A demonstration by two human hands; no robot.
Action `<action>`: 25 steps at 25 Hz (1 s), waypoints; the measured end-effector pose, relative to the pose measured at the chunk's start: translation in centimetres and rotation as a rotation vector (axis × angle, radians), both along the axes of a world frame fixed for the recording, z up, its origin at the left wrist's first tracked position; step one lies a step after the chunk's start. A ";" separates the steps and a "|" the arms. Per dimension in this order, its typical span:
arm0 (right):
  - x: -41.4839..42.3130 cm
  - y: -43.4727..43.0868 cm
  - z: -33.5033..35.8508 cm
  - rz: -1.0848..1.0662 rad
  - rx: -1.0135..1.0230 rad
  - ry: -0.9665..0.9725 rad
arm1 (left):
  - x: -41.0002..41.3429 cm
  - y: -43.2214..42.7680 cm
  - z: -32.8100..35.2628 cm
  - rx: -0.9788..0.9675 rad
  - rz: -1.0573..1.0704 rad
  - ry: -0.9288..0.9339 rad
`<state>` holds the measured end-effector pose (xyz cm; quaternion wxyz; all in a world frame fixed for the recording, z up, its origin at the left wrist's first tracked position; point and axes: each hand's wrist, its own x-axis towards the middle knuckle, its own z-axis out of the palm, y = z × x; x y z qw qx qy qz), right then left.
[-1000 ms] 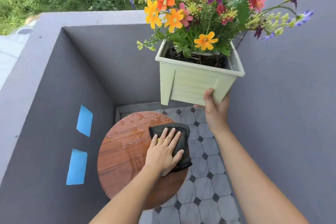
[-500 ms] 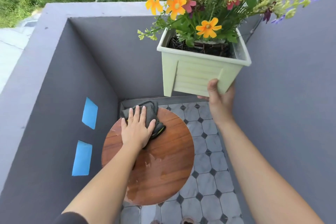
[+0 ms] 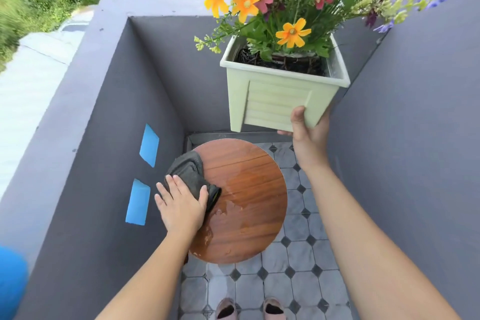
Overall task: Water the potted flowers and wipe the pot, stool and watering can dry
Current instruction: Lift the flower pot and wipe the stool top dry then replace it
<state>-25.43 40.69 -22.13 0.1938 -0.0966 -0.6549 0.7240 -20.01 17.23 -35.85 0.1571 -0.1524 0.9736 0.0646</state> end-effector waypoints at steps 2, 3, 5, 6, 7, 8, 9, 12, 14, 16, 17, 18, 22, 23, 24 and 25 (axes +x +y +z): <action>0.2 -0.3 0.5 0.006 0.008 0.016 | 1.7 -0.5 0.0 0.044 0.055 -0.003; 0.3 -0.3 0.6 0.009 0.010 0.019 | 2.4 -0.6 -0.1 0.084 0.084 0.003; 0.7 -0.4 0.9 0.018 0.004 0.017 | 3.5 -0.8 -0.2 0.191 0.144 0.038; 0.8 -0.4 0.8 0.015 0.004 0.016 | 3.9 -1.1 -0.4 0.231 0.161 0.064; 1.0 -0.4 0.9 0.007 0.009 0.017 | 4.2 -1.5 -0.5 0.253 0.163 0.082; 1.2 -0.3 0.9 -0.002 0.014 0.022 | 4.5 -2.1 -0.6 0.253 0.155 0.088; 1.4 -0.1 0.9 -0.008 0.012 0.028 | 4.8 -2.8 -0.6 0.241 0.142 0.094; 2.0 0.0 1.7 -0.007 0.024 0.038 | 5.6 -4.8 0.6 0.085 0.092 0.128; 2.6 -0.1 2.4 0.007 0.007 0.032 | 6.0 -5.5 2.0 0.015 0.110 0.153; 2.9 -0.1 2.8 0.014 -0.003 0.030 | 6.2 -5.2 3.6 0.068 0.218 0.197; 3.0 -0.2 2.9 0.012 0.003 0.031 | 6.4 -4.7 4.4 0.111 0.282 0.226; 3.1 -0.2 3.0 0.011 0.013 0.032 | 6.8 -3.9 5.2 0.151 0.320 0.256; 3.5 -0.2 3.3 0.024 0.041 0.026 | 8.6 1.6 6.6 0.575 0.310 0.194; 3.7 -0.3 3.4 0.020 0.044 0.025 | 8.4 2.8 6.6 0.792 0.352 0.111; 3.9 -0.3 3.4 0.017 0.046 0.027 | 8.0 3.8 6.4 1.016 0.433 0.009; 4.0 -0.4 3.4 0.014 0.048 0.030 | 7.6 4.6 6.3 1.151 0.520 -0.110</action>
